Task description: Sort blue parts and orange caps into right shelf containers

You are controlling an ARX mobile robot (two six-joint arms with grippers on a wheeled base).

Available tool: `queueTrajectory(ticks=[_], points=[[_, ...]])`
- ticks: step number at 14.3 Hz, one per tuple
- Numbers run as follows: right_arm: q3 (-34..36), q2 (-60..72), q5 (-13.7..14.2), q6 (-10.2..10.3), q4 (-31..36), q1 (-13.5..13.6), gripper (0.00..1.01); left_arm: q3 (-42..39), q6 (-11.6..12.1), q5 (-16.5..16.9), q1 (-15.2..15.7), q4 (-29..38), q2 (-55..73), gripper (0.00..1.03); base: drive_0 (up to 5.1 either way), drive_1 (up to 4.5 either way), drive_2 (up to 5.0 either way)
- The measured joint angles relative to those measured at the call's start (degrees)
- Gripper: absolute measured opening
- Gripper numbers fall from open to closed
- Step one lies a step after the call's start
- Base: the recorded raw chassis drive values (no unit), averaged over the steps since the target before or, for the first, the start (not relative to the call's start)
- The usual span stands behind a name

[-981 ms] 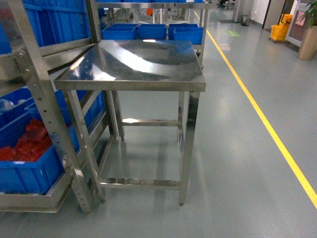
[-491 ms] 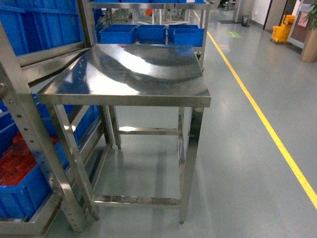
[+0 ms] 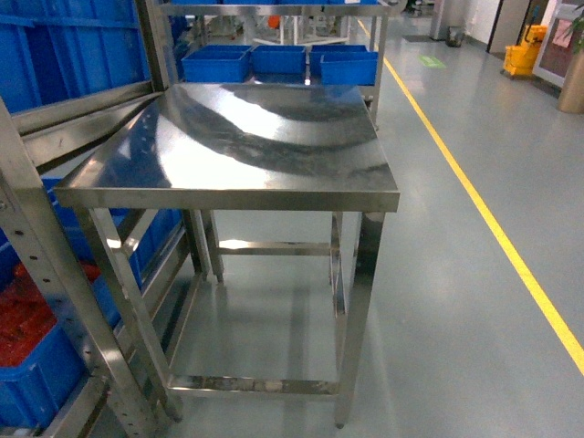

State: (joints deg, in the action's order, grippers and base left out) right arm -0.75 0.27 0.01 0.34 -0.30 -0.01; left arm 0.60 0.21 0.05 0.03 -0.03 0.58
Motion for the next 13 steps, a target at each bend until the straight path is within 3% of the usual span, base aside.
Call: queueTrajectory(ticks=[13], points=[[0.00,0.00,-0.02,0.00,-0.09,0.00,0.44,0.00,-0.02,-0.04,0.00,-0.39,0.00,0.43,-4.9,2.33,2.6]])
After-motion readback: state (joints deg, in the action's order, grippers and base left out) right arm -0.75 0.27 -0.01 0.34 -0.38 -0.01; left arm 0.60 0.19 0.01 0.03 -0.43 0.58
